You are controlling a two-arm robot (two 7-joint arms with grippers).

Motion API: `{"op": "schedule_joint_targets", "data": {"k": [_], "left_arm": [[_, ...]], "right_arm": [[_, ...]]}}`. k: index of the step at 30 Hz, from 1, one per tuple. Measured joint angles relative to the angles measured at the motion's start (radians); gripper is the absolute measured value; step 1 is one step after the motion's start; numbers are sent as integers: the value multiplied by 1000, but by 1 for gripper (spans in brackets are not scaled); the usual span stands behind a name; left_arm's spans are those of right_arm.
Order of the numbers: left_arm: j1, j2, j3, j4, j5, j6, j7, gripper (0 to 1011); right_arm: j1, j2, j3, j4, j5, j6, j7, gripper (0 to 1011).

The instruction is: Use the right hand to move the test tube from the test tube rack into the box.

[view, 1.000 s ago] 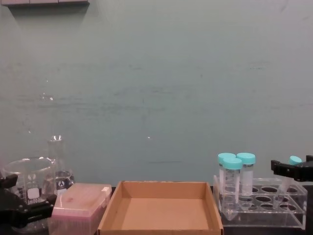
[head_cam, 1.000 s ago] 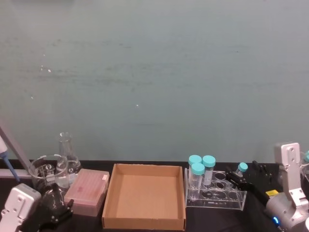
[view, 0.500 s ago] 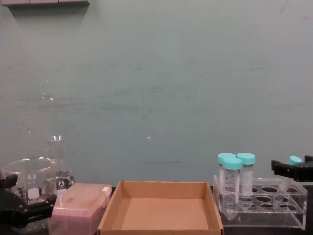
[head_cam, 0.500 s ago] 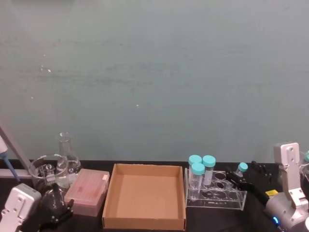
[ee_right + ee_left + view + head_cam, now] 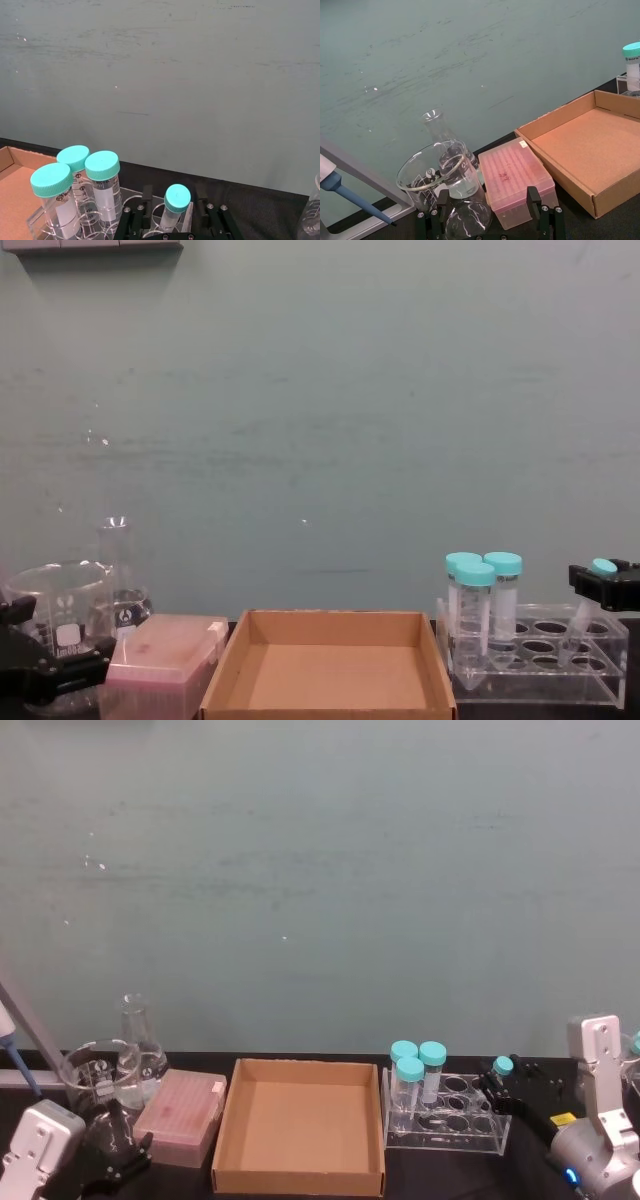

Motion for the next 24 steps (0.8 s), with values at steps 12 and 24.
{"op": "schedule_joint_targets", "data": {"k": [12, 24], "left_arm": [[0, 0, 0, 0, 0, 0, 0, 1000], [0, 0, 0, 0, 0, 0, 0, 1000]], "right_arm": [[0, 0, 0, 0, 0, 0, 0, 270], [0, 0, 0, 0, 0, 0, 0, 270]]}}
